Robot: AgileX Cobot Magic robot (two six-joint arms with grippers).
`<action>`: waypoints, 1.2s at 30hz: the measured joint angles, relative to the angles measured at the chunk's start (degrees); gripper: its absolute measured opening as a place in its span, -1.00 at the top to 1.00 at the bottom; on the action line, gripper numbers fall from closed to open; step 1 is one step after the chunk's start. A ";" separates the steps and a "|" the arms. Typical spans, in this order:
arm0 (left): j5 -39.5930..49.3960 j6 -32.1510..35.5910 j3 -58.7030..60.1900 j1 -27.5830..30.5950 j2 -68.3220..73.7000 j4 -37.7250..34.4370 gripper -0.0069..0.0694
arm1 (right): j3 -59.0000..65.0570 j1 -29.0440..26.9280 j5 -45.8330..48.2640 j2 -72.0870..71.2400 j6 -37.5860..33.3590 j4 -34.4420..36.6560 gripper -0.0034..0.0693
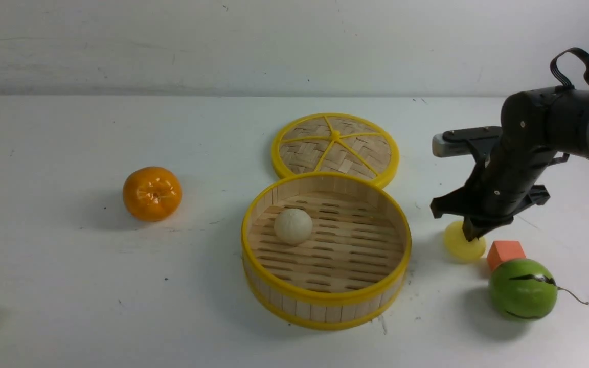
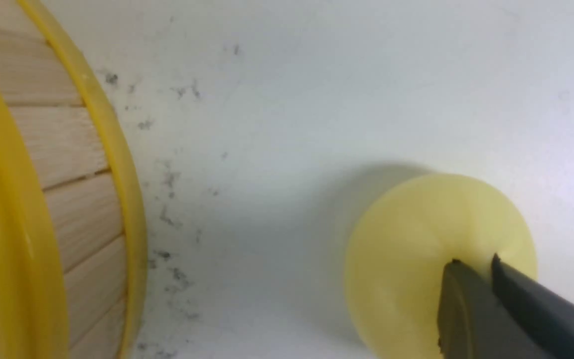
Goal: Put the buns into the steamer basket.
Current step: Use the right arm to put the steamed stuffed bun into the steamer
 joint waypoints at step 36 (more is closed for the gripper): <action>0.00 0.00 0.00 0.00 0.00 -1.04 0.85 | 0.00 16.01 -5.03 -4.39 -13.00 18.40 -0.07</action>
